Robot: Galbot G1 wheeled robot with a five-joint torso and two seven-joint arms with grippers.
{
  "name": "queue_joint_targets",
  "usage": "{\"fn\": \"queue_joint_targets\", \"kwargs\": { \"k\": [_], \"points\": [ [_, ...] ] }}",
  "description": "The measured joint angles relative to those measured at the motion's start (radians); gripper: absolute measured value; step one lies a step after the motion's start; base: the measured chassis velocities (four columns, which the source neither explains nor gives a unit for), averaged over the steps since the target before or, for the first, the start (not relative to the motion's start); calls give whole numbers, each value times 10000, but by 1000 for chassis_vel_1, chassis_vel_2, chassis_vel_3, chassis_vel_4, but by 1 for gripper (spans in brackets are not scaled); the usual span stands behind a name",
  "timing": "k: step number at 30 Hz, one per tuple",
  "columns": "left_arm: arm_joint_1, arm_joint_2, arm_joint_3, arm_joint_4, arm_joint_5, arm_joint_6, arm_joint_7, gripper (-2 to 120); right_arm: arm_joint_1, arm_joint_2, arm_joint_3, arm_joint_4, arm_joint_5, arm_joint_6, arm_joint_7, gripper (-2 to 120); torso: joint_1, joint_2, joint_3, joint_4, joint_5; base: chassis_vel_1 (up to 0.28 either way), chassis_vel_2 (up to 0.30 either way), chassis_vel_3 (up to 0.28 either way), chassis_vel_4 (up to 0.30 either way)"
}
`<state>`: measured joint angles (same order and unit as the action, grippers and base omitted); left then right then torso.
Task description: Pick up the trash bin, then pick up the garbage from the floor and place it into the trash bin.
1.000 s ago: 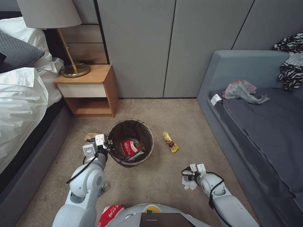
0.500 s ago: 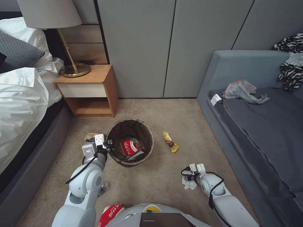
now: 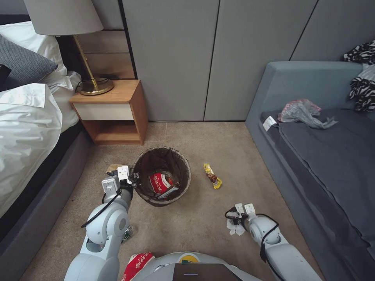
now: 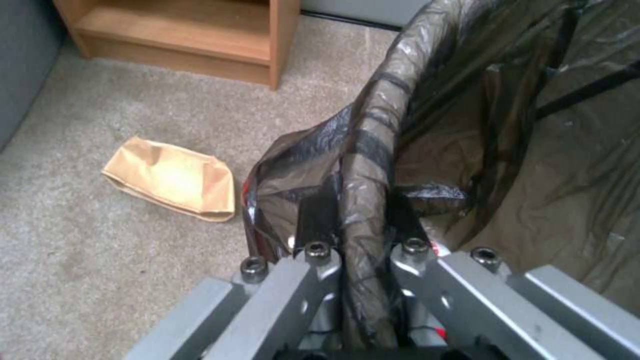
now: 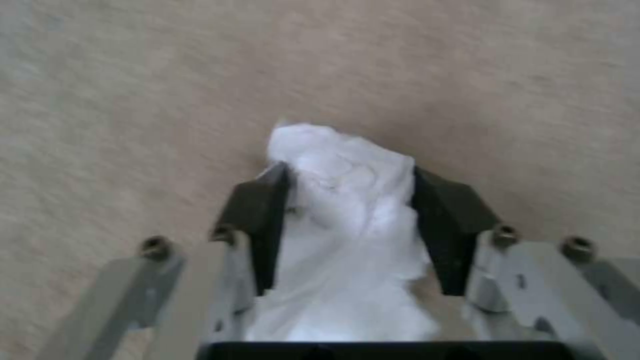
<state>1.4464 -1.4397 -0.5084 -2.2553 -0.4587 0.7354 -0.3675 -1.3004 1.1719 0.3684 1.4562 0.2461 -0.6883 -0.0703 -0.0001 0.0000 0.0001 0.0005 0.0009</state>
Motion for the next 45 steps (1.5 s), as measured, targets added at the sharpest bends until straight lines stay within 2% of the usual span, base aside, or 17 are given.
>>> {"fn": "queue_joint_targets", "kwargs": {
  "k": [1, 4, 5, 8, 9, 10, 11, 12, 14, 16, 40, 45],
  "points": [
    [-1, -1, 1, 0, 0, 0, 0, 2, -5, -3, 5, 9, -3, 1, 0, 39, 0, 0, 0, 0, 1, 0, 0, 0, 0],
    [-2, -2, 2, -1, 0, 0, 0, 2, -14, -8, 12, 28, -6, 1, 1, 35, 0, 0, 0, 1, 3, 0, 0, 0, 0],
    [-5, -4, 3, -2, 1, 0, 0, 2, -44, -24, 29, 84, -14, 3, 1, 25, 0, -1, 0, 2, 6, 0, 0, 0, 0],
    [-11, -3, 3, -2, 4, 0, 0, 2, -174, -83, 75, 320, -69, 1, 19, 11, 1, -2, 2, 6, 14, 0, 0, 0, 0],
    [-11, -3, 3, -2, 4, 0, 0, 2, -174, -83, 75, 320, -69, 1, 19, 11, 1, -2, 2, 6, 14, 0, 0, 0, 0],
    [-12, 0, 2, -2, 5, 0, 0, 2, -206, -108, 106, 391, -95, -4, 49, 9, 1, -2, 1, 2, 11, 0, 0, 0, 0],
    [-17, 0, -4, -2, 7, 0, -1, 2, -291, -178, 178, 581, -118, -45, 86, 0, 1, -3, 2, -7, -15, 0, 0, 0, 0],
    [-18, -4, 3, -2, 6, 0, 0, 2, -342, -192, 186, 747, -117, -87, 86, 0, 1, -3, 1, -9, -2, 0, 0, 0, 0],
    [-18, -6, 8, -2, 6, 0, 1, 2, -365, -199, 186, 837, -113, -104, 85, 0, 1, -3, 1, -10, -1, 0, 0, 0, 0],
    [-10, -10, 8, -8, 7, 0, 0, 2, -382, -221, 193, 980, -113, -166, 86, 0, 1, -2, 1, -5, -12, 0, 0, 0, 0],
    [51, -5, 14, -106, 6, 0, -3, 2, -378, -155, 264, 1079, -65, -140, 80, 0, 1, 0, -1, -4, -9, 0, 0, 0, 0],
    [59, -18, 31, -145, 6, 0, 0, 2, -484, -195, 475, 1533, 60, -60, 129, 0, 1, 0, -1, -5, -9, 0, 0, 0, 0]
  ]
}}
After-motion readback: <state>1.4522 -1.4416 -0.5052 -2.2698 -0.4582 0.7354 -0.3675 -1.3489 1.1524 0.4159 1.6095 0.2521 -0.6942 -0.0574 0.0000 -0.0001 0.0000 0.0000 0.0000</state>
